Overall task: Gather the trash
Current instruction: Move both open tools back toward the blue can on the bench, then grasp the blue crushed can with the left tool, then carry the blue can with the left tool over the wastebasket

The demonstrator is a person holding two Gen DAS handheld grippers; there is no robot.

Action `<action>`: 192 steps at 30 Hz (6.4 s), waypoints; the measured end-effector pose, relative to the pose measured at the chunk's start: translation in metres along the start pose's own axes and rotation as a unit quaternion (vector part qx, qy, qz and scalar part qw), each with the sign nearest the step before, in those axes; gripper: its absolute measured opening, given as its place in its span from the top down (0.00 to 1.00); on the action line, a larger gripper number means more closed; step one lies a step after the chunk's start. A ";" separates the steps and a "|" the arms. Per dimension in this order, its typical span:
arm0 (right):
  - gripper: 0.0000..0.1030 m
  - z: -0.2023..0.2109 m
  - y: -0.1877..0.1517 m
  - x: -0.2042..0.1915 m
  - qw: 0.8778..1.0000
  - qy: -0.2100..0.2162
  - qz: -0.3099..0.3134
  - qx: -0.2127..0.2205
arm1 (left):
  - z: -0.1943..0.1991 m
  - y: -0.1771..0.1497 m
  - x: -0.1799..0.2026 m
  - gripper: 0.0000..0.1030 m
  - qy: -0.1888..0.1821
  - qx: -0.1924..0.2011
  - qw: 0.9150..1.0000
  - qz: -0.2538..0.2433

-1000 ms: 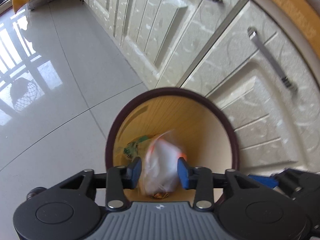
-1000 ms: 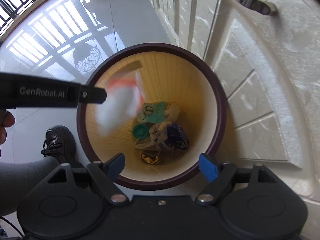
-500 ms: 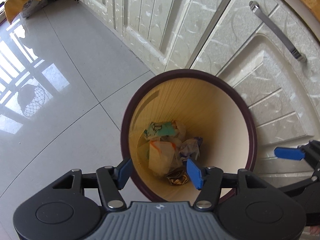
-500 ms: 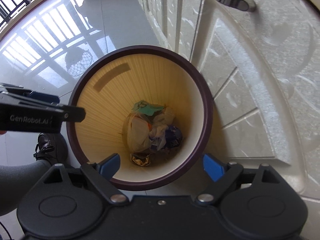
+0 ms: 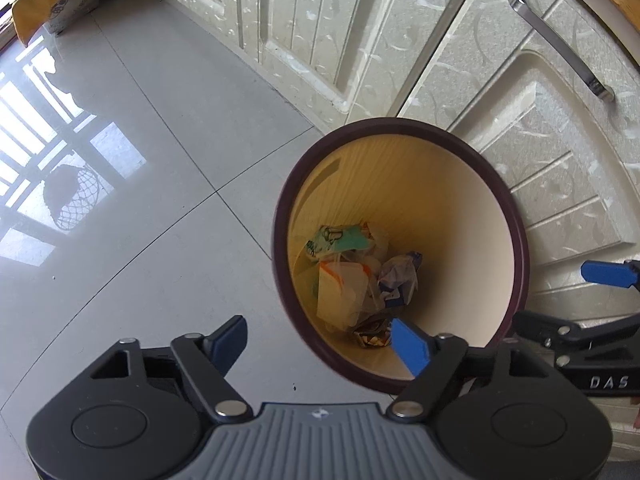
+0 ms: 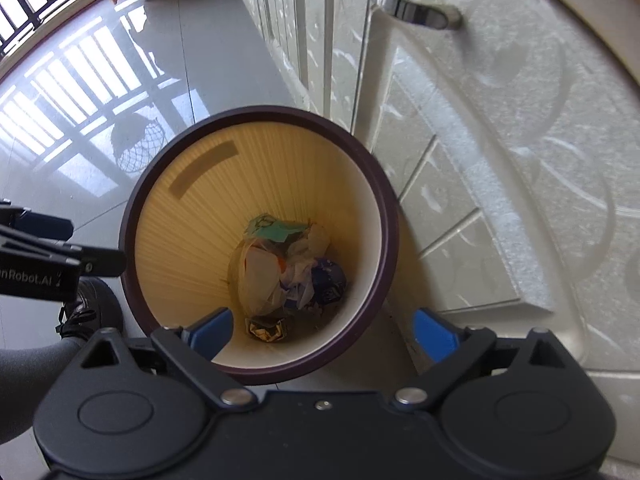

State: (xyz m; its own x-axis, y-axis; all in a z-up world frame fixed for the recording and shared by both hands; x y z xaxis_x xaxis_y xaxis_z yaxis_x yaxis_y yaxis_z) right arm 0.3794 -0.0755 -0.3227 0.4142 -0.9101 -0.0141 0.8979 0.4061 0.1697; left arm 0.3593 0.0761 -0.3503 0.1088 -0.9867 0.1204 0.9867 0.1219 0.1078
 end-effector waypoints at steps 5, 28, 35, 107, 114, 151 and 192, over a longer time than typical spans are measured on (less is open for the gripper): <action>0.04 0.004 -0.004 0.003 1.000 -0.010 -0.013 0.007 | 0.007 -0.008 -0.007 0.09 0.009 0.004 1.000 0.000; 0.00 0.069 -0.023 0.014 0.993 -0.017 -0.065 0.102 | 0.060 -0.030 -0.019 0.00 0.042 0.063 0.997 -0.001; 0.00 0.115 -0.028 0.014 0.983 -0.014 -0.079 0.164 | 0.098 -0.034 -0.016 0.00 0.044 0.115 0.992 -0.001; 0.06 0.220 0.122 0.402 0.824 0.166 -0.314 0.442 | 0.186 0.328 0.324 0.01 -0.369 0.303 0.879 0.002; 0.36 0.218 0.120 0.379 0.877 0.142 -0.237 0.394 | 0.192 0.318 0.354 0.19 -0.366 0.295 0.882 -0.040; 0.86 0.232 0.120 0.345 0.905 0.012 -0.163 0.393 | 0.207 0.251 0.367 0.47 -0.180 0.342 0.914 -0.125; 0.86 0.341 0.014 0.218 0.898 -0.057 -0.183 0.397 | 0.300 0.112 0.262 0.47 -0.086 0.396 0.900 -0.160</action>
State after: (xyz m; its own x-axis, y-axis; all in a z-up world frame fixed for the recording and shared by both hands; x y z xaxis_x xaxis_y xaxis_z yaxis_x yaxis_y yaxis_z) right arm 0.4316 -0.2963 0.0130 0.0553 -0.9914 -0.1185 0.5632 -0.0670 0.8236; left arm 0.4620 -0.1364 -0.0107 -0.2541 -0.9618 0.1015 0.5600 -0.0608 0.8262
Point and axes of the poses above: each gripper's, at about its wrist camera, not at the fingertips, and z roughly against the way its jaws point, x to its right, y to its top, the point moved 10 cm from there along -z, roughly the way its jaws point, and after that the axes turned 7 degrees about -x, right-handed, at the moved point
